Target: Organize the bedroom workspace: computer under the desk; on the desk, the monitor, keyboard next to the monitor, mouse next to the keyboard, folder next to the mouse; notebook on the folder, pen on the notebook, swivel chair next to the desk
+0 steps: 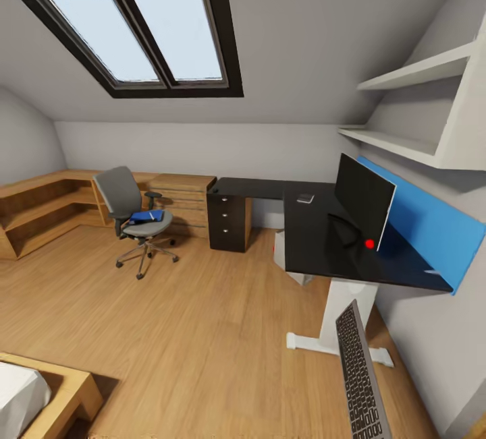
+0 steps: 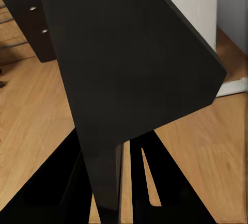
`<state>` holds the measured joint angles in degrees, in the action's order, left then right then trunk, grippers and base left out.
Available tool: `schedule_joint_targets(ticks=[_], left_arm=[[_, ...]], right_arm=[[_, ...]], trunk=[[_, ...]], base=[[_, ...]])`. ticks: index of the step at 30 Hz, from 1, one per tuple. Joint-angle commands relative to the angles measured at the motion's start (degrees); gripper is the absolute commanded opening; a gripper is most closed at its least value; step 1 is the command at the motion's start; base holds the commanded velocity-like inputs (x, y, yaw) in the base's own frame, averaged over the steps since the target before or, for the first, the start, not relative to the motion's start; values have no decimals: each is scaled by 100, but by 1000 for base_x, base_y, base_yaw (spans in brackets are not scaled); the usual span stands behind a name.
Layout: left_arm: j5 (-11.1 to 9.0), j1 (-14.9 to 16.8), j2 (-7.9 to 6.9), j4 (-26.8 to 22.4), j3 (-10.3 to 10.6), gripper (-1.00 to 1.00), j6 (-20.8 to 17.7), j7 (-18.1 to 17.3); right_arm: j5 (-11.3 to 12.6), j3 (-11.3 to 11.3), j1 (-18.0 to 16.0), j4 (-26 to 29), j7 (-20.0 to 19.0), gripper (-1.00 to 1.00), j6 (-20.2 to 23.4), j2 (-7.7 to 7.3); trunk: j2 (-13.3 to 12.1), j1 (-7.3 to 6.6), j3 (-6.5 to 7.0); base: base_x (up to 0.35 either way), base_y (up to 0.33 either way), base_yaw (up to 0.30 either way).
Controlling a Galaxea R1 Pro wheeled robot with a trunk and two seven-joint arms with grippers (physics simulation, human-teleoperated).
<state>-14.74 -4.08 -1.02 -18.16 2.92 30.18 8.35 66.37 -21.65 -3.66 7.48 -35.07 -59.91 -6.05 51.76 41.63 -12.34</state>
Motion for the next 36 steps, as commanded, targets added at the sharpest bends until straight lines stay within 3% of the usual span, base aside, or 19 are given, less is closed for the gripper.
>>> schedule_joint_targets(ticks=[1, 13, 23, 36], left_arm=[[-28, -4, -7, -12, 28, 100, 6, 26], [-37, -5, -12, -12, 25, 100, 6, 0], [-32, -3, 0, 8, 17, 100, 11, 20], [-29, -5, -3, 15, 24, 100, 6, 17]], right_arm=[[60, -32, -3, -1, -35, -100, -9, -2], [60, -32, -3, -1, -35, -100, -9, -5], [60, -32, -3, -9, -35, -100, -9, -5], [60, -32, -3, -10, -35, -100, -9, -2]], trunk=[[-36, -25, 13], [-517, -289, 271], [-517, -289, 298], [-517, -289, 328]], base=[[-327, 0, -52], [-335, 61, -209], [-101, 73, -268], [-1, 303, -240]])
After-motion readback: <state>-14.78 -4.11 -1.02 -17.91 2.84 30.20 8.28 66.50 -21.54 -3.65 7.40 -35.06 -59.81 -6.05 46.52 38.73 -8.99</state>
